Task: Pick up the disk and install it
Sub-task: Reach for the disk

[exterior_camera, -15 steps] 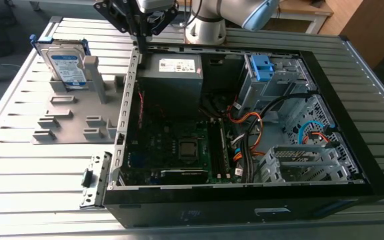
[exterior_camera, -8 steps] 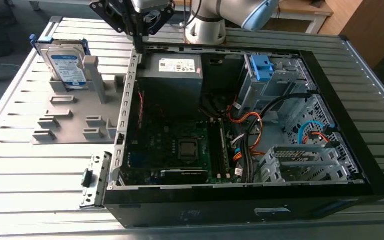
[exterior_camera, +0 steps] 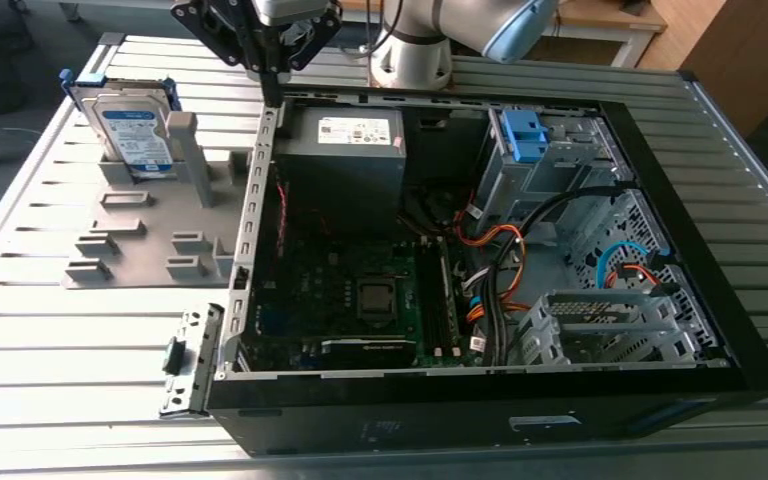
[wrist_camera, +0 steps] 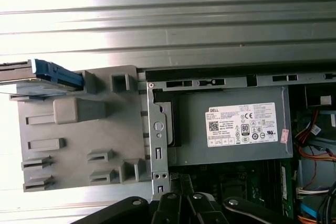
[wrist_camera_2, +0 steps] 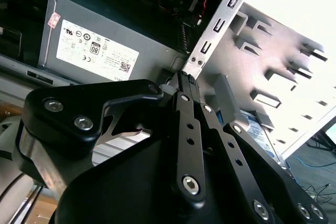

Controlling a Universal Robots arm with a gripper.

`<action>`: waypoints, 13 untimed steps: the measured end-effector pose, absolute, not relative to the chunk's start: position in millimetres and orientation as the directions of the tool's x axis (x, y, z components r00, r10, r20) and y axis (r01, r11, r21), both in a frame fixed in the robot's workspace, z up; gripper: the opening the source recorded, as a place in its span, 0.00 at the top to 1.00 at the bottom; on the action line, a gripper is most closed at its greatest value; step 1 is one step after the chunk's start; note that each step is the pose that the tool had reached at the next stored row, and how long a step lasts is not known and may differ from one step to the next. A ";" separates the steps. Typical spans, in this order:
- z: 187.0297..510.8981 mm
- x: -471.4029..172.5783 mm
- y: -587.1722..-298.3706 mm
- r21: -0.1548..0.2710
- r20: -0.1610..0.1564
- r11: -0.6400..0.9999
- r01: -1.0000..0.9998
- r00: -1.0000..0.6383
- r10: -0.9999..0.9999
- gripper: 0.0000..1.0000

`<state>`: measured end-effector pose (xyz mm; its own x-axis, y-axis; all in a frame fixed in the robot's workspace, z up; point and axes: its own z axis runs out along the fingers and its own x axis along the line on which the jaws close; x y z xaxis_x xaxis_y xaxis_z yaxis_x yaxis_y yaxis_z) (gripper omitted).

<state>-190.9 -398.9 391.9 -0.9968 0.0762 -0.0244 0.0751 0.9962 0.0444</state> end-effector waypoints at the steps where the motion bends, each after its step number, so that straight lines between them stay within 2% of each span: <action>1: 391.9 -191.4 -398.9 0.044 -0.024 0.996 0.075 -0.997 0.076 0.89; 13: 391.3 -197.6 -398.9 0.044 -0.024 0.996 0.075 -0.997 0.076 0.89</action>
